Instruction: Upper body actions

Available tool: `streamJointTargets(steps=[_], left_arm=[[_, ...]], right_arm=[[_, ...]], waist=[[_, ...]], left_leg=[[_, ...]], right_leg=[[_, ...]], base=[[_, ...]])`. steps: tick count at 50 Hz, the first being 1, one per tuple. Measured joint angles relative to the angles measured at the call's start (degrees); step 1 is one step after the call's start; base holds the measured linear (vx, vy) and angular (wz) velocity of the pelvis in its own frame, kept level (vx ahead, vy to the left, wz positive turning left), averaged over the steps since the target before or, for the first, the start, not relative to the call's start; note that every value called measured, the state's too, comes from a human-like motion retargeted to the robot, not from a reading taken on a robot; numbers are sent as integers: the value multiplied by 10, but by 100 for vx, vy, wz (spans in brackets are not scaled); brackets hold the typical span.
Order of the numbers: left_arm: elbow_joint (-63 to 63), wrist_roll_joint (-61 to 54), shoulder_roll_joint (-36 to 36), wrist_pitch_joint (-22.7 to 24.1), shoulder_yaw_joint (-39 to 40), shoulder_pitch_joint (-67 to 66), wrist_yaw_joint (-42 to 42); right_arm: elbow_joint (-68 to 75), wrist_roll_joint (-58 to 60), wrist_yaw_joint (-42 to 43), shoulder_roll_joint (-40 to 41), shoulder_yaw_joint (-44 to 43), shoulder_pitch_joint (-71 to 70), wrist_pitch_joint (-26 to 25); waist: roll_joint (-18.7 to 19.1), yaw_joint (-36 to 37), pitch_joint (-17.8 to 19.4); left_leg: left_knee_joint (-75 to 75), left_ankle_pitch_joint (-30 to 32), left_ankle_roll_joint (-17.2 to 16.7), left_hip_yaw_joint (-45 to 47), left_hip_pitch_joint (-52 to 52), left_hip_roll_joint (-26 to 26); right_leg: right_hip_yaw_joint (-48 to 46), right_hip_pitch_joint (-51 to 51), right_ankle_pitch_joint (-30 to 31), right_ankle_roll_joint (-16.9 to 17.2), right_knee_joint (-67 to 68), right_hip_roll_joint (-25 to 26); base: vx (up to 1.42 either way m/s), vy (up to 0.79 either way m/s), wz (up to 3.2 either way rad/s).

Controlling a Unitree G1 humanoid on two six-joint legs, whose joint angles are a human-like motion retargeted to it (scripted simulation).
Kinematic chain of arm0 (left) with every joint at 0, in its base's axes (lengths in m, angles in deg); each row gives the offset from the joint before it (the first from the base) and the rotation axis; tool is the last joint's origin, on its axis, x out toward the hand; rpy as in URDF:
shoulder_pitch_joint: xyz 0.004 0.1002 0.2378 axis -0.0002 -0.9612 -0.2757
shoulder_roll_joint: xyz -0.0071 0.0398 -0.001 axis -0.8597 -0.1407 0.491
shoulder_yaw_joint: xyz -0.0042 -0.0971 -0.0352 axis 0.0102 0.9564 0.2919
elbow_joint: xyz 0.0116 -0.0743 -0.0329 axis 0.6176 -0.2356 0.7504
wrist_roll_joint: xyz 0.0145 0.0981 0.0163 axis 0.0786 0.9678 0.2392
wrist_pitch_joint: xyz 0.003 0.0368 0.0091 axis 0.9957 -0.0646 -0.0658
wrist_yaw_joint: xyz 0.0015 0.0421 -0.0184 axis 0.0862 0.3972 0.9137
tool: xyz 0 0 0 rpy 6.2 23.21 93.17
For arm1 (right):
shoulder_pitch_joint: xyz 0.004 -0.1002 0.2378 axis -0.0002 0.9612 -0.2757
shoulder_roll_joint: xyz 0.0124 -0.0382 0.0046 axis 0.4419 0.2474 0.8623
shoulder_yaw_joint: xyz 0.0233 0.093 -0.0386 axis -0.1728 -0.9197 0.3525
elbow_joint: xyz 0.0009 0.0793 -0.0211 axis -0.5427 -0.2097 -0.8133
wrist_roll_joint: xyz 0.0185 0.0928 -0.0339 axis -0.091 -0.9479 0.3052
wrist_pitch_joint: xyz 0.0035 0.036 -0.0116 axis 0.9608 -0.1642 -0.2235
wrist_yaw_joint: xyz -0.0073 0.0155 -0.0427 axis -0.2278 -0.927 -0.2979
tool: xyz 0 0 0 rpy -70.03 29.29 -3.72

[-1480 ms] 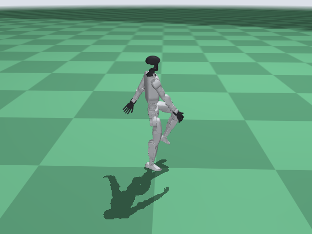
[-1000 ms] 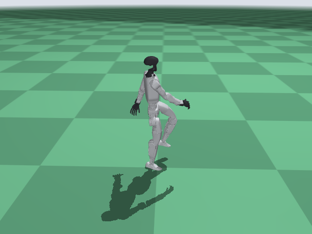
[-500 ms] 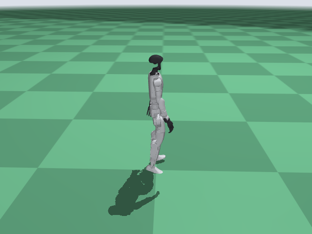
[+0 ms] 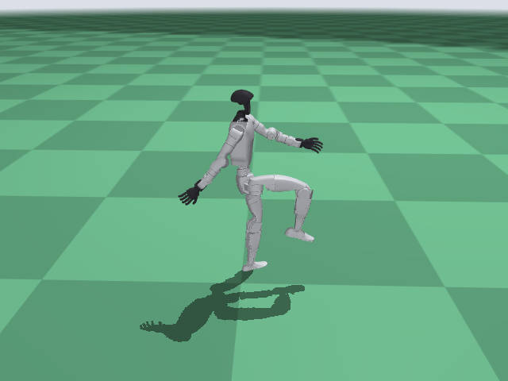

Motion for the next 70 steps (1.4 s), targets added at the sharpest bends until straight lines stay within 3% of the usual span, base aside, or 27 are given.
streamJointTargets(steps=[3,8,13,21,22,23,25,26,30,33,37,40,42,51,70], left_arm=[[-4,25,-5,-1,-6,-14,4],[-25,49,10,12,-20,-80,-16],[-37,87,29,56,-36,-204,-34],[-63,51,72,77,-38,-412,-78],[-70,46,77,76,-36,-436,-85],[-79,43,82,73,-32,-458,-91],[-94,40,84,70,-23,-496,-99],[-100,43,84,68,-14,-513,-101],[-116,55,81,48,35,-567,-111],[-136,53,83,10,92,-584,-122],[-155,4,93,-36,110,-600,-159],[-165,0,94,-77,125,-613,-204],[-153,31,102,-90,134,-617,-216],[-118,78,102,-74,93,-613,-202],[-106,96,107,-75,67,-615,-207]], right_arm=[[0,-22,-5,12,-4,-33,20],[0,-28,-42,53,-18,-109,93],[-53,-78,-93,89,12,-180,153],[-158,-60,-88,104,96,-235,186],[-167,-54,-84,103,103,-238,191],[-174,-49,-80,102,110,-240,196],[-181,-40,-74,100,121,-241,202],[-180,-39,-72,101,126,-241,202],[-164,-36,-76,115,143,-246,195],[-145,-39,-98,126,147,-271,183],[-149,-27,-100,129,153,-280,173],[-148,-16,-74,128,169,-261,162],[-121,-21,-46,126,162,-246,148],[-23,-62,-36,122,129,-227,95],[-101,-76,-50,136,126,-236,138]], waist=[[-7,-3,-13],[-14,18,-33],[-43,72,-61],[-91,171,-101],[-101,186,-107],[-112,201,-113],[-132,231,-117],[-141,243,-117],[-173,292,-123],[-179,336,-127],[-167,272,-109],[-155,201,-126],[-149,196,-140],[-151,241,-126],[-118,232,-148]], left_leg=[[-12,4,-1,11,-3,-11],[-34,10,-7,32,-1,-14],[-59,9,-11,72,17,-42],[-96,8,-23,104,32,-94],[-100,8,-22,107,32,-108],[-103,8,-22,109,29,-120],[-110,7,-22,120,33,-142],[-116,8,-23,123,39,-150],[-144,16,-31,144,54,-168],[-173,31,-36,182,43,-157],[-179,51,-39,164,43,-139],[-171,64,-46,134,24,-125],[-164,70,-50,116,6,-121],[-163,77,-61,114,20,-122],[-167,67,-62,132,35,-116]], right_leg=[[-8,50,11,6,-38,-5],[-29,200,38,47,-115,1],[-14,384,67,76,-234,22],[73,636,133,136,-593,84],[78,670,123,144,-657,80],[86,703,69,163,-721,77],[45,750,-4,170,-812,59],[25,762,-12,168,-842,51],[-29,770,-1,176,-898,28],[79,699,-6,155,-863,46],[25,732,-18,143,-881,58],[-9,753,-26,142,-901,65],[-21,751,-33,137,-906,71],[-18,766,-45,122,-907,77],[4,761,-47,116,-902,91]], base=[[0,4,-23],[2,-4,-28],[5,-9,-67],[1,-20,-65],[-3,-24,-35],[-3,-27,-37],[-2,-30,-44],[0,-27,-42],[-1,-31,-78],[-23,-33,-100],[-12,-27,118],[1,-16,167],[-1,-10,91],[-2,-7,2],[1,1,-14]])
